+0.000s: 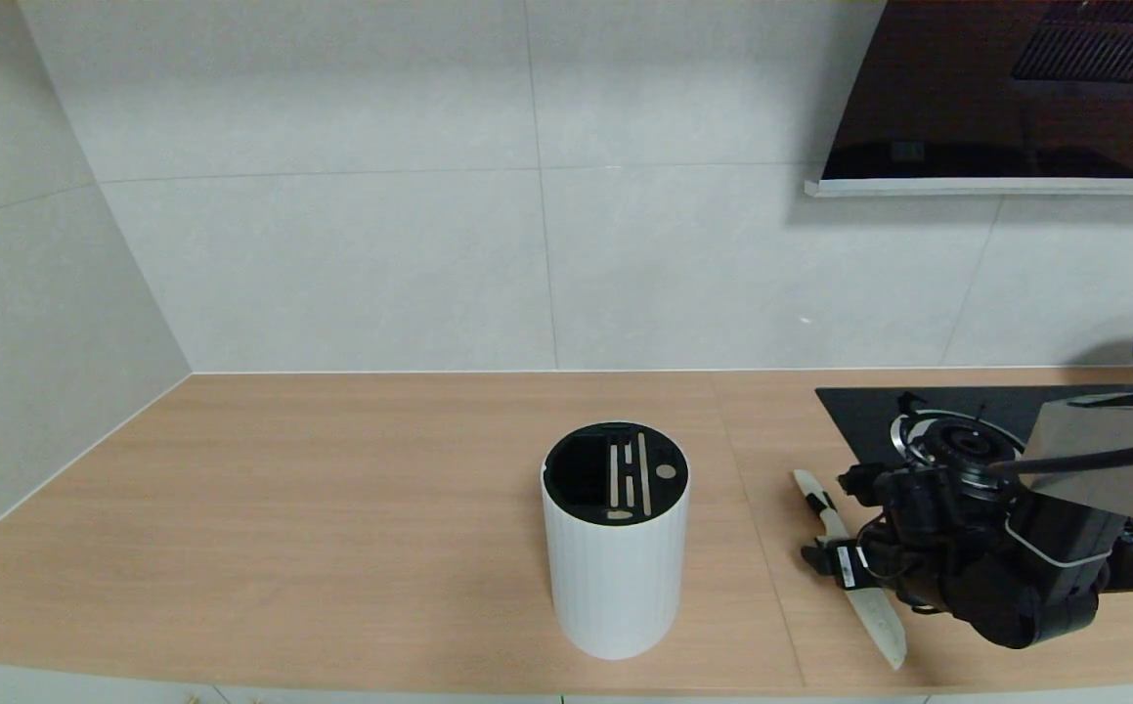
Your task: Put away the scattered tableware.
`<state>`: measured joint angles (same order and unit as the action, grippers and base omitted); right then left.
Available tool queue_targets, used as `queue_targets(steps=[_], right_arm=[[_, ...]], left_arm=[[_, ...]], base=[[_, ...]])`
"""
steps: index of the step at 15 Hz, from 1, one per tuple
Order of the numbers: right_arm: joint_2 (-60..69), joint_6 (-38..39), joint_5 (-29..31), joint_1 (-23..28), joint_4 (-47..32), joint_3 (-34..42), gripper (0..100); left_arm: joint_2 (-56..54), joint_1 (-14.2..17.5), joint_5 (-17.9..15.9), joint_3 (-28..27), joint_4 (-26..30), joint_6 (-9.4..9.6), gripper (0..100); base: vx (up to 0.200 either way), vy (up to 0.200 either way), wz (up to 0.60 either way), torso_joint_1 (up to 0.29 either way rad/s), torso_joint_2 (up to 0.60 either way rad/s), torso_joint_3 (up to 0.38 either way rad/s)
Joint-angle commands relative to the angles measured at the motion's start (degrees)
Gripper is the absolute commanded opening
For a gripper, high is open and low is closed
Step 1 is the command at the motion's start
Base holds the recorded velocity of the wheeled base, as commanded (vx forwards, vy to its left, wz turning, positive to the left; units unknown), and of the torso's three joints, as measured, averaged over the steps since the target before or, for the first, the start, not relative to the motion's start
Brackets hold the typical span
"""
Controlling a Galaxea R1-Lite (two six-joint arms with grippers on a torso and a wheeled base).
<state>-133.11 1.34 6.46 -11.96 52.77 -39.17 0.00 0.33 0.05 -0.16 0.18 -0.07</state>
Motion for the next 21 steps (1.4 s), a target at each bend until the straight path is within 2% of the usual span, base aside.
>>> queue_targets(steps=[1, 9, 12, 18, 20, 21], right_arm=[[0.04, -0.02, 0.04, 0.01, -0.04, -0.03, 0], [-0.31, -0.02, 0.04, 0.01, -0.04, 0.06, 0], [2.15, 0.15, 0.13, 0.01, 3.13, 0.50, 0], [14.28, 0.42, 0.39, -0.17, 2.77, 2.87, 0], [19.20, 0.42, 0.39, -1.49, 2.77, 3.40, 0], [21.49, 0.42, 0.31, -2.19, 2.69, 3.13, 0]], left_arm=[[0.09, 0.02, 0.04, -0.02, -0.01, -0.01, 100], [0.09, 0.02, 0.04, -0.02, -0.01, -0.01, 100], [0.09, 0.02, -0.05, 0.07, -0.01, 0.16, 100], [0.09, 0.02, -0.05, -0.02, -0.01, 0.34, 100], [0.00, 0.02, -0.14, 0.07, -0.18, 1.04, 100], [0.09, 0.02, -1.63, -1.07, 0.08, 1.30, 100]], base=[[0.000, 0.000, 0.00, 0.000, 0.00, 0.000], [0.000, 0.000, 0.00, 0.000, 0.00, 0.000], [0.000, 0.000, 0.00, 0.000, 0.00, 0.000], [0.000, 0.000, 0.00, 0.000, 0.00, 0.000], [0.000, 0.000, 0.00, 0.000, 0.00, 0.000], [0.000, 0.000, 0.00, 0.000, 0.00, 0.000]])
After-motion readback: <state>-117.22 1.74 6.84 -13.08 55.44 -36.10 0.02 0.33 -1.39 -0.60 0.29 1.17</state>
